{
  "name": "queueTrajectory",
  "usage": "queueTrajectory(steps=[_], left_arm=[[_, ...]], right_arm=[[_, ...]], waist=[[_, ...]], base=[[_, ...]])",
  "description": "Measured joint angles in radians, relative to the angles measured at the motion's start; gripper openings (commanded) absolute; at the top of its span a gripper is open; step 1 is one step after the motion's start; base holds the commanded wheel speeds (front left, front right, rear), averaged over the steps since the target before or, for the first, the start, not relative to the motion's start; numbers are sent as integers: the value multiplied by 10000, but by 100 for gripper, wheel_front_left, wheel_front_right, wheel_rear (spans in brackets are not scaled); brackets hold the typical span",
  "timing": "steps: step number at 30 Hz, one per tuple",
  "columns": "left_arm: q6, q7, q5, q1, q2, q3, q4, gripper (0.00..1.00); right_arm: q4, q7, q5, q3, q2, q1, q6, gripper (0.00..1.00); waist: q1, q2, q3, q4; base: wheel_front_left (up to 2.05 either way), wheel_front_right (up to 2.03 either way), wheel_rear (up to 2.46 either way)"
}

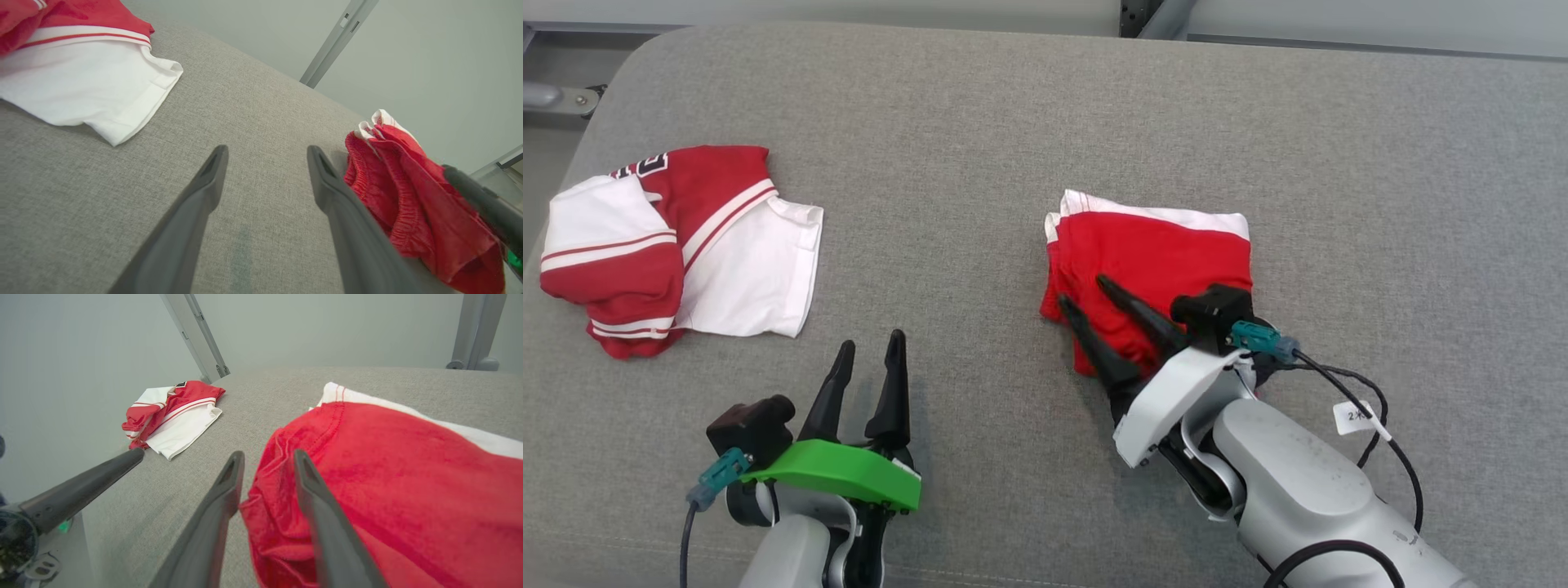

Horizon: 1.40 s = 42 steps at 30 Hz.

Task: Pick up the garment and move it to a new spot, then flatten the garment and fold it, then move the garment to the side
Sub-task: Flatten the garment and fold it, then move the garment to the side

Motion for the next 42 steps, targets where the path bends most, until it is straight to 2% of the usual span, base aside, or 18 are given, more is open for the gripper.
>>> queueTrajectory(steps=[6, 9, 14, 19, 21, 28, 42], left_arm=[[0, -2, 345, 7, 0, 593, -115, 100], [0, -2, 849, 94, -8, 1081, -194, 100], [0, 0, 1829, 312, -6, 1862, -265, 100], [0, 0, 3135, 571, 31, 2700, -596, 100], [0, 0, 3490, 726, 31, 2759, -652, 100], [0, 0, 3898, 1237, -4, 2759, -606, 100], [0, 0, 4163, 2038, -4, 2725, -437, 100]], right_arm=[[-640, 0, 341, -989, 63, 170, 0, 100], [-949, 0, 79, -2213, -105, 563, 0, 100], [-1127, 0, -926, -4184, -305, 1521, -2, 100], [-1335, 0, -2226, -5427, -282, 2399, -2, 100], [-1444, 0, -2560, -5785, -207, 2733, -2, 100], [-1703, 0, -3283, -6493, 65, 3629, 0, 100], [-1753, 0, -3415, -6635, 247, 4360, 0, 100]], waist=[[0, 0, -34, -254], [0, 0, -128, -532], [0, 0, -301, -1063], [0, 0, -488, -1560], [0, 0, -592, -1705], [0, 0, -1089, -1897], [0, 0, -1861, -1812]], base=[[0, 0, 0], [0, 0, 0], [0, 0, 0], [0, 0, 0], [0, 0, 0], [0, 0, 0], [0, 0, 0]])
